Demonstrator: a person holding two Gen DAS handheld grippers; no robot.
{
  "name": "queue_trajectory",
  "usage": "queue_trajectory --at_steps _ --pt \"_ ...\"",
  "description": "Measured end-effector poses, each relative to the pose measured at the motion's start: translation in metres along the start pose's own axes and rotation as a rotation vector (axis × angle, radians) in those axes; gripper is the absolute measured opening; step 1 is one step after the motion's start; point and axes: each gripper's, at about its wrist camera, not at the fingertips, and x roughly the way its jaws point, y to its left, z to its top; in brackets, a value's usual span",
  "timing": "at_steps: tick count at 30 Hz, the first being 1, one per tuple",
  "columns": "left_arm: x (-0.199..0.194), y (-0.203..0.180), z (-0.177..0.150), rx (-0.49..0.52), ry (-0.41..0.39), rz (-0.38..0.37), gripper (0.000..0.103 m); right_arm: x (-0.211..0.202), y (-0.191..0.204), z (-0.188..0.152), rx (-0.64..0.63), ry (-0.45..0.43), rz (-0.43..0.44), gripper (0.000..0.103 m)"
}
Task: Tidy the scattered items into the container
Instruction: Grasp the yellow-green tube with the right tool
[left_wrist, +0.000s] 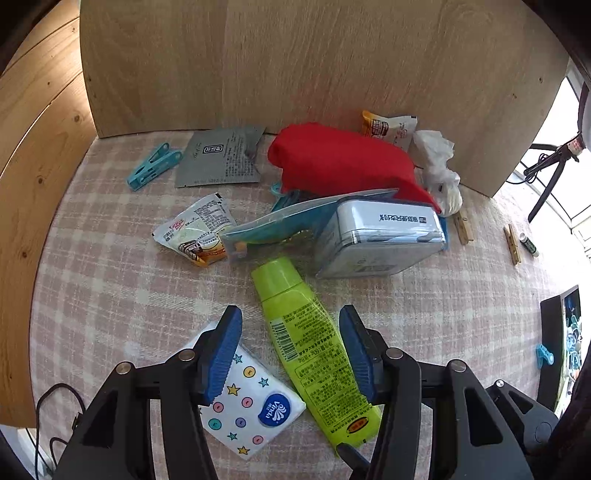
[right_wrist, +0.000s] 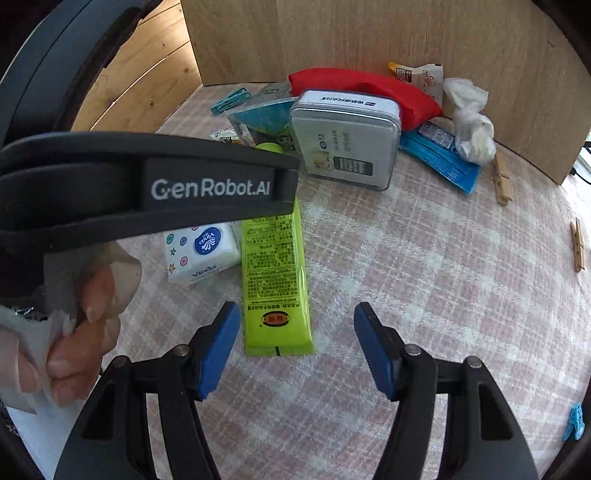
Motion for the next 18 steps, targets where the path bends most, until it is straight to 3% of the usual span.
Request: queue_trajectory --at_steps 5,11,13,15,18 --pt "0.018 0.004 0.000 -0.004 0.049 -0.030 0.051 0.010 0.004 0.001 -0.005 0.015 -0.008 0.063" --pt "0.015 0.004 -0.005 -0.011 0.019 -0.062 0.036 0.013 0.010 0.000 -0.025 -0.011 -0.050 0.063" --pt "0.014 0.002 -0.009 -0.002 0.012 -0.082 0.034 0.012 0.014 -0.002 -0.051 -0.019 -0.062 0.056" --pt "0.014 0.003 -0.011 -0.023 0.011 -0.120 0.030 0.011 0.015 -0.004 -0.054 -0.021 -0.055 0.038" --pt "0.012 0.004 -0.016 -0.051 0.006 -0.140 0.027 0.009 0.012 -0.004 -0.044 -0.021 -0.048 0.037"
